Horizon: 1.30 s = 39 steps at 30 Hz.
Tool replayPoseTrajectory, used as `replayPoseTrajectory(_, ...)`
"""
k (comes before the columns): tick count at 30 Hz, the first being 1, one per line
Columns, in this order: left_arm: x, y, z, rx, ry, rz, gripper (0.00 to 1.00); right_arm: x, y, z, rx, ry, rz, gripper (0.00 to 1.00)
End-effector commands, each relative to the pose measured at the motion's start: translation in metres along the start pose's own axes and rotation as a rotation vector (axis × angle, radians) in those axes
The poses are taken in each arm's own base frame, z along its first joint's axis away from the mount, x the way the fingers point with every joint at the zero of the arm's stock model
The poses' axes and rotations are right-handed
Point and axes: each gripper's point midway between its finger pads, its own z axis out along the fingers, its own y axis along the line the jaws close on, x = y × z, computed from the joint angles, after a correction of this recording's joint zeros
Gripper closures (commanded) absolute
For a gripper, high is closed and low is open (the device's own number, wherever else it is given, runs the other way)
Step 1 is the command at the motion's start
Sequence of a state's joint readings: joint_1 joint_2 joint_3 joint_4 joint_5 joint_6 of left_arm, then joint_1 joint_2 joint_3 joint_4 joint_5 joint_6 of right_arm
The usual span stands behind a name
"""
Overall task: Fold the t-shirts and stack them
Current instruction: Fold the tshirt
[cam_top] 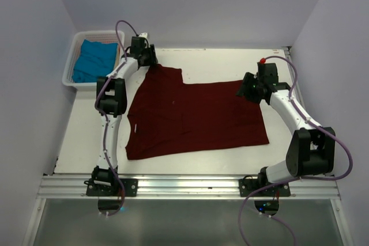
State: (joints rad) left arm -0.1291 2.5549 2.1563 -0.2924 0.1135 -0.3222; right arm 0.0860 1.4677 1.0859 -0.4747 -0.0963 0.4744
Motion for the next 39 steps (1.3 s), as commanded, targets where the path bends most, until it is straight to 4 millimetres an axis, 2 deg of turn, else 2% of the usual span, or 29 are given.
replayPoseTrajectory(1, 0.006, 0.016, 0.013, -0.027, -0.004, -0.023, 0.47, -0.003, 0.001, 0.003, -0.004, -0.017, -0.027, 0.43)
replayPoseTrajectory(9, 0.024, 0.023, 0.011, -0.055, 0.043, -0.015, 0.66, -0.005, 0.001, 0.004, 0.000, -0.023, -0.022, 0.50)
replayPoseTrajectory(14, 0.039, 0.030, 0.001, -0.083, 0.078, -0.009, 0.71, -0.005, 0.001, 0.005, 0.001, -0.021, -0.018, 0.52)
replayPoseTrajectory(17, 0.046, 0.034, 0.000, -0.103, 0.097, -0.007, 0.85, -0.005, 0.000, 0.006, 0.003, -0.021, -0.016, 0.54)
replayPoseTrajectory(18, 0.047, 0.035, 0.000, -0.104, 0.101, -0.008, 0.93, -0.004, 0.000, 0.006, 0.004, -0.019, -0.016, 0.55)
replayPoseTrajectory(20, 0.050, 0.035, -0.001, -0.106, 0.110, -0.010, 1.00, -0.004, -0.002, 0.007, 0.014, -0.020, -0.014, 0.57)
replayPoseTrajectory(23, 0.049, 0.034, -0.003, -0.104, 0.104, -0.013, 1.00, -0.005, -0.004, 0.009, 0.027, -0.026, -0.009, 0.67)
replayPoseTrajectory(25, 0.042, 0.031, -0.007, -0.098, 0.089, -0.011, 1.00, -0.009, -0.004, 0.012, 0.033, -0.037, 0.003, 0.80)
replayPoseTrajectory(26, 0.039, 0.031, -0.008, -0.097, 0.079, -0.009, 1.00, -0.011, -0.008, 0.014, 0.056, -0.047, 0.015, 0.95)
replayPoseTrajectory(27, 0.035, 0.029, -0.010, -0.093, 0.071, -0.008, 1.00, -0.017, -0.007, 0.015, 0.062, -0.064, 0.023, 1.00)
replayPoseTrajectory(32, -0.006, 0.012, -0.033, -0.053, -0.010, -0.003, 1.00, -0.047, -0.008, 0.031, 0.111, -0.144, 0.049, 1.00)
replayPoseTrajectory(33, -0.018, 0.007, -0.042, -0.044, -0.031, -0.003, 1.00, -0.060, -0.009, 0.037, 0.136, -0.165, 0.054, 1.00)
replayPoseTrajectory(35, -0.028, 0.001, -0.051, -0.029, -0.043, -0.004, 1.00, -0.071, -0.011, 0.047, 0.158, -0.173, 0.056, 1.00)
replayPoseTrajectory(37, -0.038, -0.006, -0.065, -0.022, -0.049, -0.004, 1.00, -0.089, -0.013, 0.060, 0.181, -0.185, 0.073, 0.98)
replayPoseTrajectory(39, -0.046, -0.013, -0.077, -0.008, -0.061, 0.001, 1.00, -0.111, -0.007, 0.065, 0.171, -0.218, 0.081, 0.73)
